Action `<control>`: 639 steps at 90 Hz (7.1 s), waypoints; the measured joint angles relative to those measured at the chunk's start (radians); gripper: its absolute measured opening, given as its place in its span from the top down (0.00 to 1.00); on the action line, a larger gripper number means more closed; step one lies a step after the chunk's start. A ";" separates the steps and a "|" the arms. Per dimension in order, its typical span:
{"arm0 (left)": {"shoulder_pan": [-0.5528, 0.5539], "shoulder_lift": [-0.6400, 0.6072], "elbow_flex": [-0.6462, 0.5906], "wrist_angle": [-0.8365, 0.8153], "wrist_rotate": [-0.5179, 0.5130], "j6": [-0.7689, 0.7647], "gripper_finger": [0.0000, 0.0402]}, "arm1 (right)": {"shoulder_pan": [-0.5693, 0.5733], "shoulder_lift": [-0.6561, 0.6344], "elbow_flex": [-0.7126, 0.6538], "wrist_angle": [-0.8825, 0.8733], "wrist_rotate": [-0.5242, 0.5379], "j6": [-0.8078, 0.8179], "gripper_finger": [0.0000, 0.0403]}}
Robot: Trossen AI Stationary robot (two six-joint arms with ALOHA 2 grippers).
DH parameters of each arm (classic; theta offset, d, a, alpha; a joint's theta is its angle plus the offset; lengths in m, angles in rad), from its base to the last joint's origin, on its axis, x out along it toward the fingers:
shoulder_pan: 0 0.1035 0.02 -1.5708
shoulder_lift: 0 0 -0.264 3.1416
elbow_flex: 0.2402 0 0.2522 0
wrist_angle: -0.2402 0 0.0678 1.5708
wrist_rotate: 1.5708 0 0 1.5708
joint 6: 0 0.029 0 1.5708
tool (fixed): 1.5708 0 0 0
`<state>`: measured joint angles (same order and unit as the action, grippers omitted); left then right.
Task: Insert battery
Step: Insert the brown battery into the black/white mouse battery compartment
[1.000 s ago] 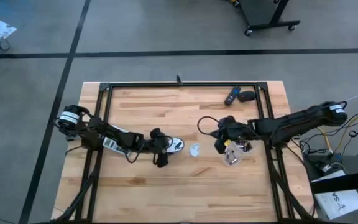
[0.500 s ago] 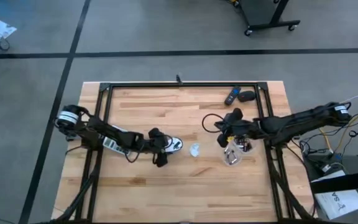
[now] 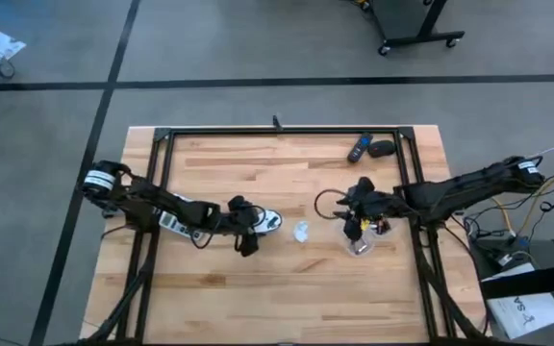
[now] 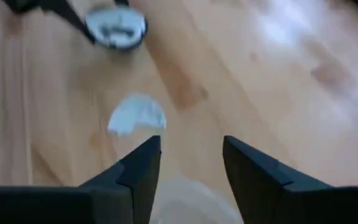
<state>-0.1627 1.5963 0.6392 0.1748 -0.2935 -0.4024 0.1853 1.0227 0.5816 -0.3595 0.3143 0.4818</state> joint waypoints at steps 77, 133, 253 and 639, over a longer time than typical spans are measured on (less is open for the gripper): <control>0.004 0.000 0.000 -0.002 -0.068 0.099 0.36 | 0.010 0.043 0.076 -0.735 -0.062 1.030 0.65; 0.004 0.000 0.000 0.008 -0.091 0.106 0.33 | -0.119 0.273 0.072 -0.692 -0.081 1.001 0.72; -0.004 0.008 -0.021 0.190 -0.170 0.046 0.35 | -0.181 0.144 0.144 -0.315 0.165 0.627 0.93; 0.079 0.041 -0.021 0.386 -0.367 0.131 0.34 | -0.166 0.187 -0.014 -0.407 -0.092 0.698 0.86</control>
<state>-0.0841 1.6375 0.6186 0.5613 -0.6605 -0.2710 0.0193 1.2096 0.5674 -0.7668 0.2227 1.1795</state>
